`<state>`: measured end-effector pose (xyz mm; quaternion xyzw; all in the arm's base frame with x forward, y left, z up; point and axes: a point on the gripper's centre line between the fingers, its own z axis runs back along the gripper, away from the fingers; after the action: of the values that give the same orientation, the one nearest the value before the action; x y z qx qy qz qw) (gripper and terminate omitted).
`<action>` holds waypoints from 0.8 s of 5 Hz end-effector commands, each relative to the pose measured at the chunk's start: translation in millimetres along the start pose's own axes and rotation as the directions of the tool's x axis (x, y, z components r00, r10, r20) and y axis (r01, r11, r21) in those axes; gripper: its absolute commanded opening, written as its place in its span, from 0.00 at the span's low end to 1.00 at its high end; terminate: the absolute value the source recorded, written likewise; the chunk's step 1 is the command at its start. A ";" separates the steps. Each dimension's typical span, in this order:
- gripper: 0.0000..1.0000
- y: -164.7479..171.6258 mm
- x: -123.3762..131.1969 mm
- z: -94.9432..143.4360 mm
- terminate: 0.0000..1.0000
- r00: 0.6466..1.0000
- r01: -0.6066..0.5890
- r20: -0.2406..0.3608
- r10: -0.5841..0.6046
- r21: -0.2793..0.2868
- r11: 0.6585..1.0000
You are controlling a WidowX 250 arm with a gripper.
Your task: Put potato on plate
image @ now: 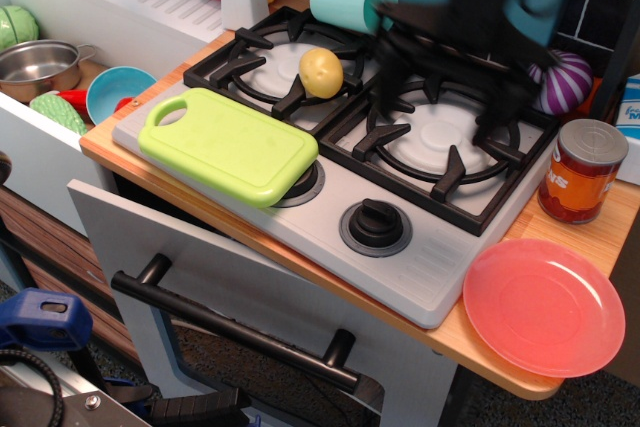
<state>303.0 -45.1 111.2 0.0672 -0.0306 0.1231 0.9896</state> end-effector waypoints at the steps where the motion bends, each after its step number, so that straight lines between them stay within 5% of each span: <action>1: 1.00 32.9 27.8 18.5 0.00 0.992 -0.100 0.086 0.097 0.028 0.995; 4: 1.00 81.4 89.9 -6.1 0.00 0.968 -0.214 0.123 0.218 -0.046 0.976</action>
<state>369.9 55.4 98.1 0.0466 -0.0699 0.2155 0.9729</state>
